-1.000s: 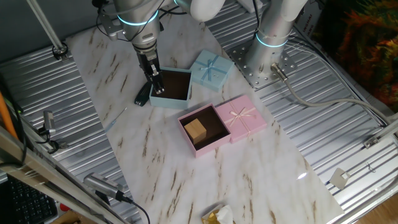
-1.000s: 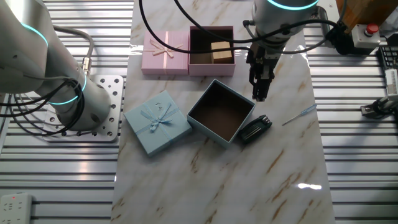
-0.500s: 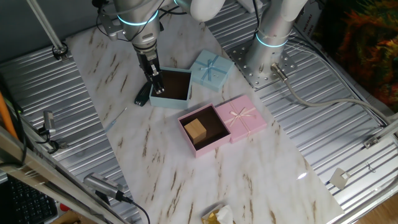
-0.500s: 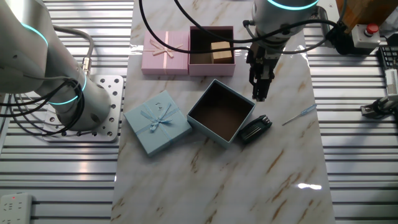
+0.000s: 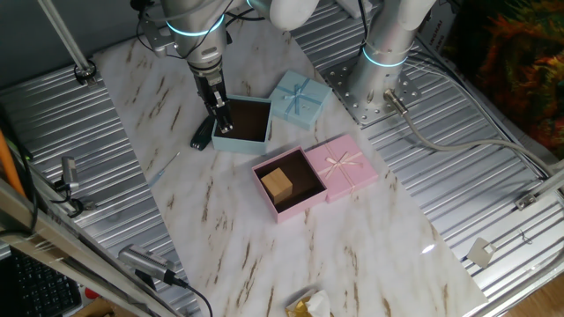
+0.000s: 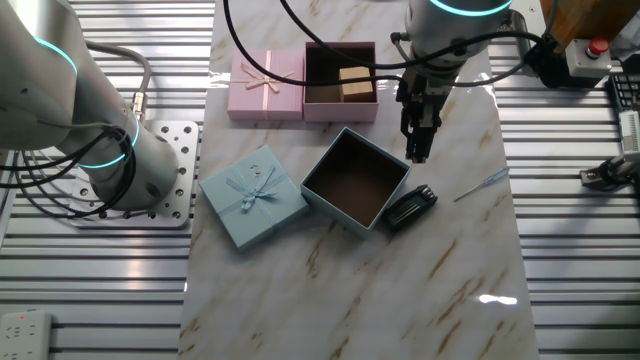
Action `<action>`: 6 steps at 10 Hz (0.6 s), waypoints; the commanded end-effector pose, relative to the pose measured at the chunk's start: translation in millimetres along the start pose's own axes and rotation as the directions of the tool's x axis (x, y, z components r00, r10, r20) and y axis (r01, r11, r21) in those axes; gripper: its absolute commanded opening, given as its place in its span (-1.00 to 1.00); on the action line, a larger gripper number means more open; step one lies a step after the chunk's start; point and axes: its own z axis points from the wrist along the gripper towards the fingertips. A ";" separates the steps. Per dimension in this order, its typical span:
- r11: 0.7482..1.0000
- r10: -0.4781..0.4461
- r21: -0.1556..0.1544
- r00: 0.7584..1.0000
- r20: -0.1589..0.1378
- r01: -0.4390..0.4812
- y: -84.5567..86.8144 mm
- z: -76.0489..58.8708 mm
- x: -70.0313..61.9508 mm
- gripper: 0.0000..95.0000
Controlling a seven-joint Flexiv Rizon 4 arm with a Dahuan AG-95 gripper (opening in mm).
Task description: Move an object from one box to another
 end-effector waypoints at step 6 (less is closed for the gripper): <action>0.997 0.083 -0.002 0.996 0.034 -0.083 0.5 -1.5 0.6 -1.00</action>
